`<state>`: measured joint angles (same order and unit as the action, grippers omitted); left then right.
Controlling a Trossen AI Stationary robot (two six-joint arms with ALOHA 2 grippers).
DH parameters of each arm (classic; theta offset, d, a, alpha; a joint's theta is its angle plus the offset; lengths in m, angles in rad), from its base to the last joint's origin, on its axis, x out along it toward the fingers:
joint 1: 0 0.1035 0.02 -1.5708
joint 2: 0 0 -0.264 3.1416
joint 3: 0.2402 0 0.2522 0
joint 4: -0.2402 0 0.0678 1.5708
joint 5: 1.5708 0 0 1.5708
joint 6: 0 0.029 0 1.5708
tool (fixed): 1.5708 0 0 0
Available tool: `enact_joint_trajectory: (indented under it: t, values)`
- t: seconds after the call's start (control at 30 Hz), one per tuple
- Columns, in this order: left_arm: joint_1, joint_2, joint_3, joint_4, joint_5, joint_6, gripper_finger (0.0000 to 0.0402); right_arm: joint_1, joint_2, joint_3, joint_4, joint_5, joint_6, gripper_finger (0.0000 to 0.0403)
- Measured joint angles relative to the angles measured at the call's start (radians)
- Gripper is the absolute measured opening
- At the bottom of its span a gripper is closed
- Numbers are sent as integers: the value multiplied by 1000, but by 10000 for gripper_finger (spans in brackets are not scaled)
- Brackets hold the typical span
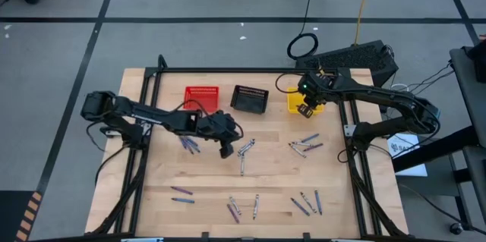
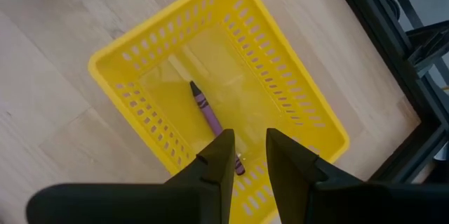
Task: Sort crayons
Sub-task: Put the gray crayon into the red bin
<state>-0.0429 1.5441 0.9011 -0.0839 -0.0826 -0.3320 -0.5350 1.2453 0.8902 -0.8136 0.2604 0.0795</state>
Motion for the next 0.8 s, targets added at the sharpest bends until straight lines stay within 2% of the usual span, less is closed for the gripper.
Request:
enact_joint_trajectory:
  t: [0.37, 0.57, 0.8]
  values:
    - [-11, 150, 69, 24, 0, -56, 80, 0, 0, 0, 0, 0, 21, 71]
    - [-14, 174, 72, 18, -9, -108, 80, 0, 0, 0, 0, 0, 60, 71]
    - [-19, 174, 73, 25, -76, -108, 80, 0, 0, 0, 1, 0, 66, 71]
